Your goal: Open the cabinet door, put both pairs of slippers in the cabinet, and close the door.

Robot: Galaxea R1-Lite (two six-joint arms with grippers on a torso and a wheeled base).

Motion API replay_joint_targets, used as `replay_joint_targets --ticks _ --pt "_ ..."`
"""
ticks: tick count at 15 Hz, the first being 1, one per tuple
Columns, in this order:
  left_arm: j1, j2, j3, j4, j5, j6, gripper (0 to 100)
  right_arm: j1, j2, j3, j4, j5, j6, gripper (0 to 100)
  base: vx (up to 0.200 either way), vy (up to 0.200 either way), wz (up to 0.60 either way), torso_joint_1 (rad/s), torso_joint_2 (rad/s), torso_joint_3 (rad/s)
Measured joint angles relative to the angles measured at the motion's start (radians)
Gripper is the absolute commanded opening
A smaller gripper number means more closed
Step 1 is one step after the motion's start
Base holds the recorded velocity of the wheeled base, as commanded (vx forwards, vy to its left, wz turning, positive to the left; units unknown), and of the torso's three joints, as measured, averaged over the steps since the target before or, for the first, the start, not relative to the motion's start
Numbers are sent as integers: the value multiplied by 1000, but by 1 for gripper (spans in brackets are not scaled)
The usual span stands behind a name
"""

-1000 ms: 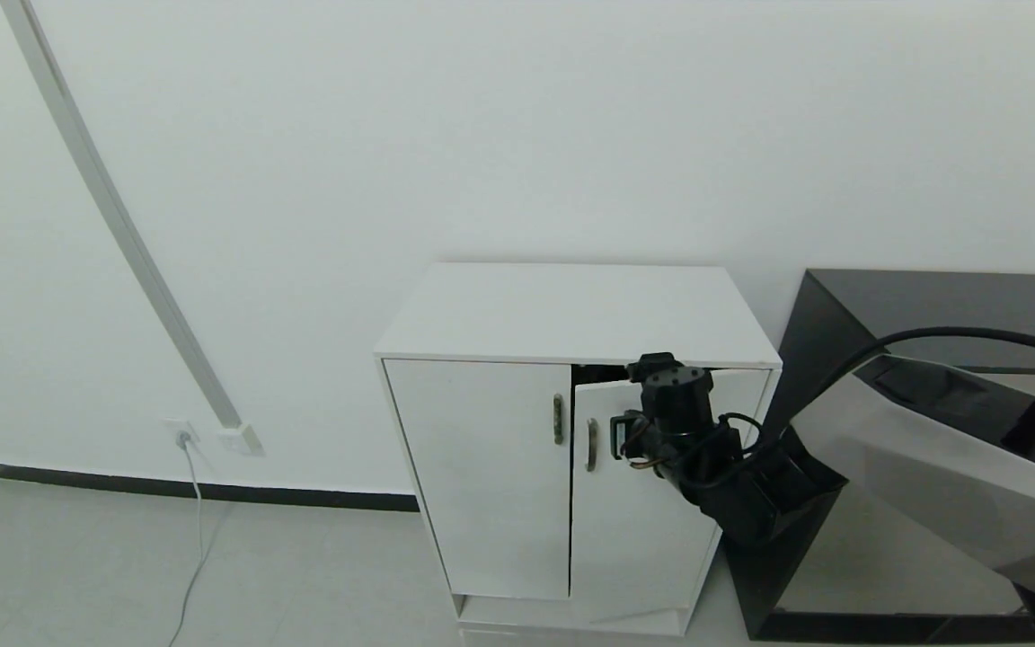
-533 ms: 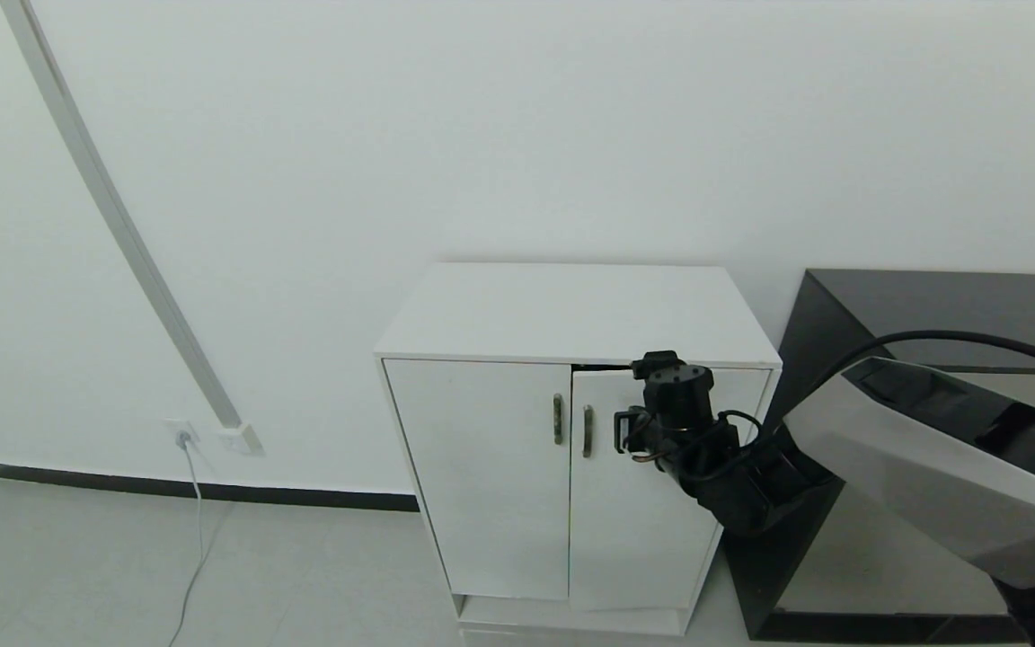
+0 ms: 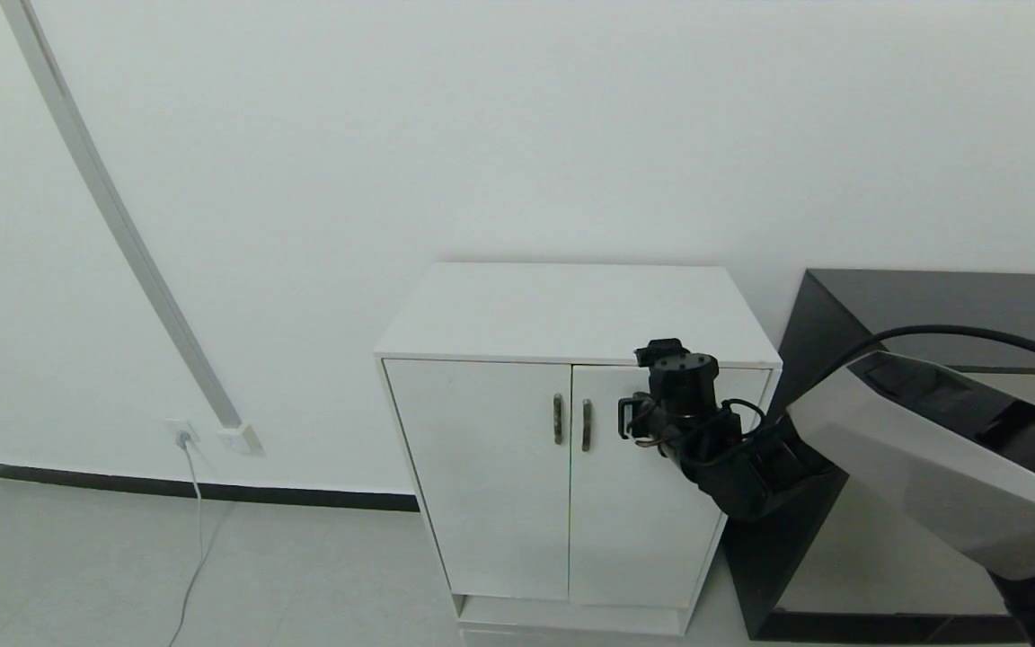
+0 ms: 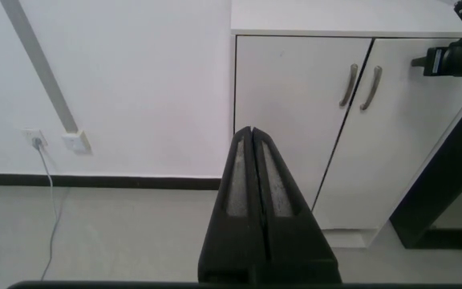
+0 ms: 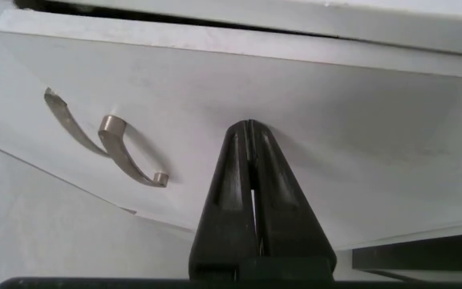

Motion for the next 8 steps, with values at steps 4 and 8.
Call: replay_joint_targets --ticks 4,8 --pt "0 0 0 0 0 0 0 -5 8 -11 0 0 0 0 0 0 0 0 0 0" --pt "0 0 0 0 0 0 0 -8 11 -18 -1 0 -3 0 0 0 0 0 0 0"
